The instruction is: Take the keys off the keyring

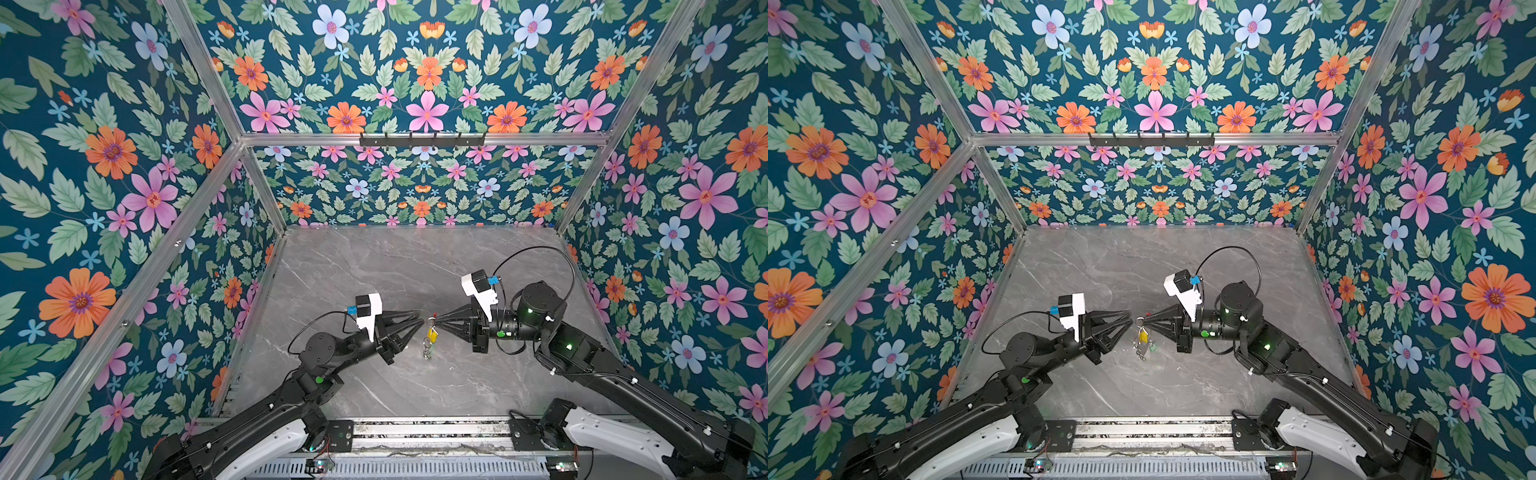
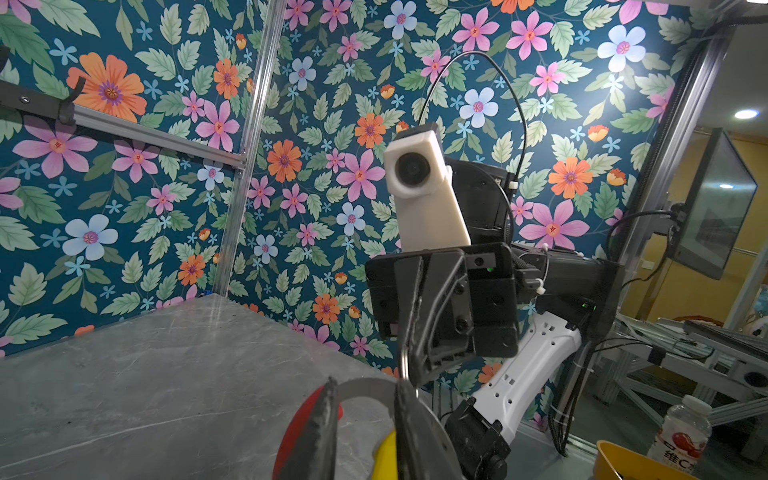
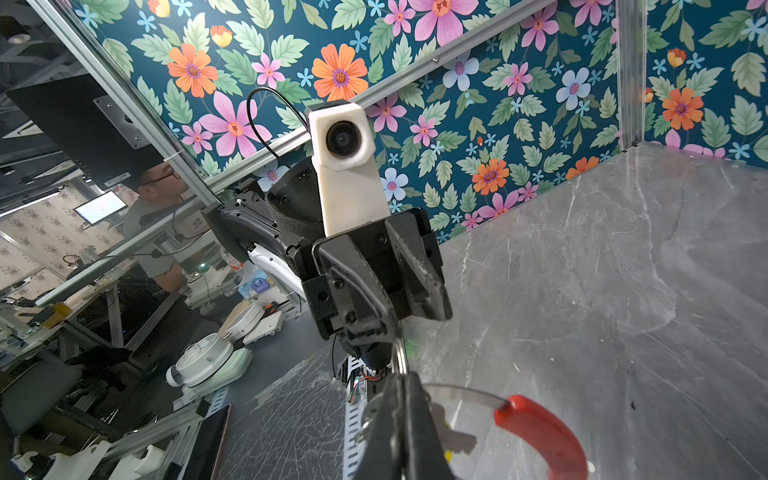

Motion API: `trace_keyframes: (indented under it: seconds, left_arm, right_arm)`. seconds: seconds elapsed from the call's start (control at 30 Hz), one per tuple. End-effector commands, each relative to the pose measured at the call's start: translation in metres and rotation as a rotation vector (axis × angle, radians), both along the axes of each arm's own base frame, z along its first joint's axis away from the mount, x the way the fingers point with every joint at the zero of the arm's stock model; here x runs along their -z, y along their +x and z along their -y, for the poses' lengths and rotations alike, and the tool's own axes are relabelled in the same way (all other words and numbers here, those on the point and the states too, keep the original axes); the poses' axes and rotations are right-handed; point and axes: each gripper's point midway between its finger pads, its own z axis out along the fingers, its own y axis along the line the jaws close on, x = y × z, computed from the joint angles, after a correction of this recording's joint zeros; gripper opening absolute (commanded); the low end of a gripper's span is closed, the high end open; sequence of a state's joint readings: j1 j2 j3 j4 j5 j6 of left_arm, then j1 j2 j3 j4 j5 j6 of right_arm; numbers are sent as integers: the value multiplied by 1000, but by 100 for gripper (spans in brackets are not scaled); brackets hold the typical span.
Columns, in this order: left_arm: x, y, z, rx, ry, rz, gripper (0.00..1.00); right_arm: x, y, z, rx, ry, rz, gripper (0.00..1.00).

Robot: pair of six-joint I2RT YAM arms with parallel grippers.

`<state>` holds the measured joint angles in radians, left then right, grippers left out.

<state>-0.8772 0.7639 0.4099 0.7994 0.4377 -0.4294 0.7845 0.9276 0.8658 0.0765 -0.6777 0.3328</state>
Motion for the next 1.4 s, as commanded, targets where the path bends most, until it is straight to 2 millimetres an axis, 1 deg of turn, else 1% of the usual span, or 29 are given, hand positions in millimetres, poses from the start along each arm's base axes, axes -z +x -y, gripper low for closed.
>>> trace_keyframes:
  seconds: [0.0, 0.1, 0.17, 0.33, 0.47, 0.57, 0.7, 0.77, 1.0, 1.1, 1.27, 1.3, 1.37]
  left_arm:
    - [-10, -11, 2, 66, -32, 32, 33]
    - [-11, -16, 6, 104, -30, 37, 37]
    - [-12, -17, 7, 114, -30, 39, 32]
    - [-12, -18, 8, 133, -33, 40, 32]
    - [-13, -21, 11, 158, -35, 43, 30]
    - [-11, -20, 14, 165, -28, 39, 25]
    - [-11, -19, 15, 164, -28, 36, 24]
    - [-12, -19, 15, 164, -31, 39, 21]
    - [-15, -21, 14, 172, -40, 45, 18]
    - [-14, -21, 15, 178, -39, 43, 10]
    - [-15, -21, 16, 188, -43, 43, 2]
    - [-14, -21, 16, 189, -43, 42, 0]
    - [-16, -21, 16, 187, -47, 43, 0]
  right_arm:
    - [-9, 1, 0, 8, 32, 31, 0]
    - [-10, 1, 1, 12, 35, 36, 0]
    - [-10, 1, 2, 16, 33, 37, 0]
    - [-9, 1, 2, 20, 29, 36, 0]
    - [-9, 1, 3, 20, 31, 36, 0]
    - [-9, 1, 3, 20, 34, 34, 0]
    - [-9, 0, 2, 11, 35, 32, 0]
    - [-8, 0, 2, 11, 32, 29, 0]
    - [-5, 1, 2, 15, 26, 23, 0]
    - [-4, 1, 1, 13, 24, 22, 0]
    - [-4, 2, 0, 13, 24, 19, 0]
    - [-4, 2, 0, 13, 22, 20, 0]
    - [-3, 3, 1, 19, 20, 19, 0]
